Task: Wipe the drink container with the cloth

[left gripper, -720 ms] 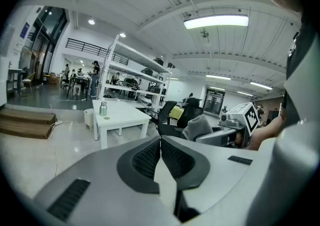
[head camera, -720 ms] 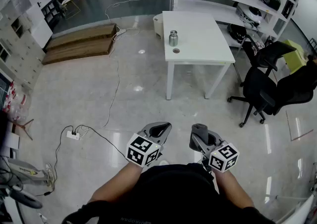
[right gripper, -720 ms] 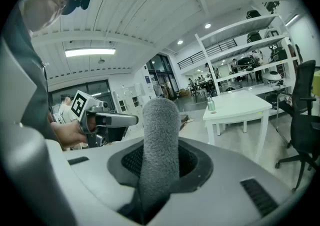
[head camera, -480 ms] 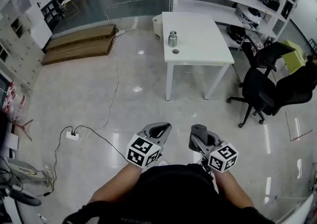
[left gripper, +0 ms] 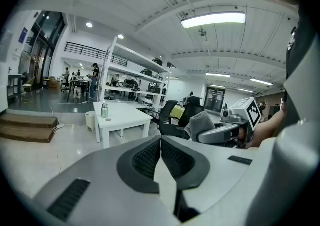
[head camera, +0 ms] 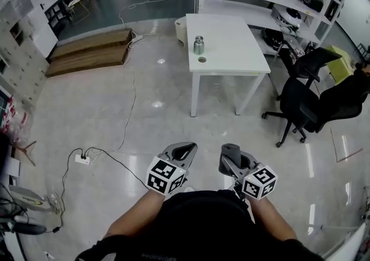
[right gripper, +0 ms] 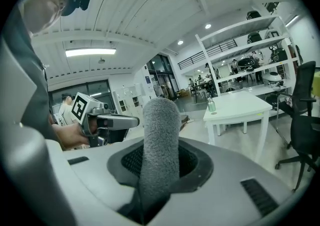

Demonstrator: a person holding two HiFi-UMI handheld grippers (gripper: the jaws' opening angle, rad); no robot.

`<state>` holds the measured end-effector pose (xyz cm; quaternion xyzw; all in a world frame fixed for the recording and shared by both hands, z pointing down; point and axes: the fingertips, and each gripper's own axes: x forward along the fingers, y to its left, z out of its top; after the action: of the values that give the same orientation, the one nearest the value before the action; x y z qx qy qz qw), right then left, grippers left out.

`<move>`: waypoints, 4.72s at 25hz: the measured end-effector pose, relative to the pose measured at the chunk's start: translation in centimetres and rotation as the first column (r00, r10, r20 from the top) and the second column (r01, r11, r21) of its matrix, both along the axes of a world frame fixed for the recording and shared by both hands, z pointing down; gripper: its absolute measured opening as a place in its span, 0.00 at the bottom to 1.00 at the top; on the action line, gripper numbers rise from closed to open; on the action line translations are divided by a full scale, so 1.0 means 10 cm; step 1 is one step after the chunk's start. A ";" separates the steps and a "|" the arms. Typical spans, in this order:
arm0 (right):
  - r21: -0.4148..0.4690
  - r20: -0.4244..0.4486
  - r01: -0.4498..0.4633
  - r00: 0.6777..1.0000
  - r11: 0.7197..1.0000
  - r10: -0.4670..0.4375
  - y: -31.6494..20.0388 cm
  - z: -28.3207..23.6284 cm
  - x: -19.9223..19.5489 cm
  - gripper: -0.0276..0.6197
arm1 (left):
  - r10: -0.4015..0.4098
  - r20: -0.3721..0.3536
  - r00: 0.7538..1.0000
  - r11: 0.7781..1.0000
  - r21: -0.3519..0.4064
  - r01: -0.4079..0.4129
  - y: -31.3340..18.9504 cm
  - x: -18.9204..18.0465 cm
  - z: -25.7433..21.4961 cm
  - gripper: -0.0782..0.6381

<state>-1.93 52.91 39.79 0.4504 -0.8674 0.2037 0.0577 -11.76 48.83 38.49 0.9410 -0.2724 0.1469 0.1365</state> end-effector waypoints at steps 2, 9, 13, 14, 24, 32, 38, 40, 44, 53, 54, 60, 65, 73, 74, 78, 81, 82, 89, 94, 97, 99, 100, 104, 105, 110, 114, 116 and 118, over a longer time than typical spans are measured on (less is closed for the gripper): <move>0.003 -0.004 0.011 1.000 1.000 -0.011 0.00 -0.02 -0.05 0.20 | -0.002 0.005 1.000 1.000 -0.004 0.002 0.00 -0.02 0.04 0.13; -0.044 -0.016 0.029 0.999 0.999 -0.030 -0.04 0.06 -0.18 0.20 | -0.023 -0.005 1.000 1.000 -0.008 0.023 -0.01 -0.18 0.09 0.13; -0.074 0.003 0.031 1.000 0.997 -0.031 -0.10 0.09 -0.22 0.20 | -0.050 0.006 0.999 0.998 -0.029 0.050 -0.09 -0.32 0.16 0.13; -0.081 0.007 0.030 1.000 0.996 -0.029 -0.12 0.10 -0.21 0.20 | -0.056 0.008 0.998 0.998 -0.038 0.056 -0.10 -0.34 0.18 0.13; -0.126 0.054 0.006 0.999 0.992 0.001 -0.50 0.27 0.00 0.20 | -0.051 0.043 0.998 0.996 -0.075 0.054 -0.39 -0.22 0.32 0.13; -0.115 0.093 0.026 0.996 0.993 -0.015 -1.31 0.31 0.19 0.20 | -0.067 0.098 0.993 0.994 -0.079 0.075 -1.02 -0.09 0.39 0.13; -0.063 0.099 0.023 0.995 0.998 -0.017 -2.03 0.17 0.51 0.20 | -0.075 0.106 0.991 0.996 -0.028 0.079 -1.79 0.23 0.24 0.13; -0.055 0.102 0.020 0.995 0.998 -0.014 -2.25 0.13 0.66 0.20 | -0.075 0.111 0.991 0.997 -0.015 0.077 -2.04 0.38 0.19 0.13; -0.059 0.115 0.019 0.993 0.998 -0.012 -2.61 0.09 0.95 0.20 | -0.076 0.122 0.990 0.997 -0.009 0.078 -2.44 0.66 0.11 0.13; -0.065 0.147 0.033 0.989 0.997 -0.023 -3.20 0.14 1.27 0.20 | -0.112 0.148 0.983 0.993 -0.006 0.114 -3.04 0.91 0.10 0.13; -0.072 0.150 0.035 0.988 0.997 -0.024 -3.23 0.16 1.28 0.20 | -0.111 0.155 0.982 0.993 -0.012 0.115 -3.05 0.91 0.11 0.13; -0.098 0.152 0.043 0.988 0.994 -0.028 -3.48 0.28 1.35 0.20 | -0.108 0.166 0.980 0.992 -0.040 0.116 -3.28 0.98 0.25 0.13; -0.114 0.133 0.029 0.991 0.993 -0.014 -3.75 0.38 1.38 0.20 | -0.087 0.162 0.983 0.994 -0.045 0.096 -3.61 1.02 0.39 0.13; -0.119 0.091 -0.010 0.996 0.993 0.021 -4.53 0.29 1.34 0.20 | -0.050 0.113 0.992 0.998 -0.021 0.053 -4.50 1.08 0.30 0.13; -0.114 0.084 -0.007 0.996 0.994 0.017 -4.64 0.26 1.31 0.20 | -0.049 0.109 0.993 0.999 -0.016 0.051 -4.64 1.07 0.28 0.13; -0.107 0.054 -0.009 0.998 0.994 0.015 -5.09 0.20 1.24 0.21 | -0.042 0.111 0.993 0.999 -0.002 0.042 -5.13 1.02 0.31 0.13; -0.122 0.062 -0.039 0.997 0.992 0.046 -5.37 0.18 1.22 0.20 | -0.030 0.129 0.991 1.000 0.005 0.030 -5.41 0.95 0.37 0.13; -0.127 0.064 -0.052 0.996 0.990 0.061 -5.45 0.18 1.22 0.20 | -0.022 0.131 0.991 1.000 0.009 0.021 -5.48 0.93 0.38 0.13; -0.154 0.042 -0.130 0.990 0.980 0.138 -6.02 0.21 1.16 0.20 | 0.045 0.160 0.986 0.999 -0.002 -0.045 -6.03 0.76 0.58 0.13; -0.157 0.039 -0.172 0.983 0.973 0.180 -6.32 0.21 1.08 0.20 | 0.109 0.187 0.976 0.993 0.014 -0.114 -6.31 0.75 0.67 0.13; -0.166 0.034 -0.183 0.981 0.969 0.191 -6.44 0.24 1.04 0.20 | 0.131 0.191 0.973 0.991 0.002 -0.134 -6.45 0.75 0.74 0.14; -0.183 0.032 -0.184 0.981 0.966 0.193 -6.47 0.28 1.00 0.20 | 0.146 0.188 0.971 0.989 -0.013 -0.146 -6.48 0.75 0.78 0.14; -0.192 0.030 -0.184 0.981 0.964 0.193 -6.48 0.30 0.99 0.20 | 0.153 0.190 0.970 0.988 -0.015 -0.153 -6.48 0.76 0.80 0.14; -0.205 0.035 -0.176 0.982 0.963 0.187 -6.62 0.38 0.99 0.21 | 0.185 0.212 0.960 0.982 -0.017 -0.186 -6.54 0.82 0.93 0.14; -0.203 0.037 -0.168 0.983 0.965 0.179 -6.67 0.38 0.99 0.20 | 0.192 0.218 0.957 0.981 -0.023 -0.192 -6.55 0.84 0.97 0.14; -0.183 0.041 -0.108 0.992 0.977 0.117 -6.97 0.40 0.92 0.20 | 0.205 0.263 0.943 0.977 0.006 -0.214 -6.58 0.97 1.05 0.14; -0.150 0.046 -0.052 0.997 0.987 0.060 -7.30 0.36 0.79 0.21 | 0.197 0.279 0.940 0.980 -0.017 -0.200 -6.63 1.04 1.18 0.26; -0.127 0.035 -0.027 0.999 0.992 0.031 -7.45 0.37 0.73 0.20 | 0.190 0.298 0.935 0.981 -0.019 -0.193 -6.68 1.07 1.24 0.29; -0.106 0.007 0.009 1.000 0.994 -0.009 -7.57 0.41 0.66 0.20 | 0.179 0.321 0.930 0.983 -0.013 -0.184 -6.75 1.11 1.30 0.32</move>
<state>4.67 -22.79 43.85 0.4420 -0.8575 0.2509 0.0794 -0.66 -18.62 51.48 0.9270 -0.2042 0.3073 0.0679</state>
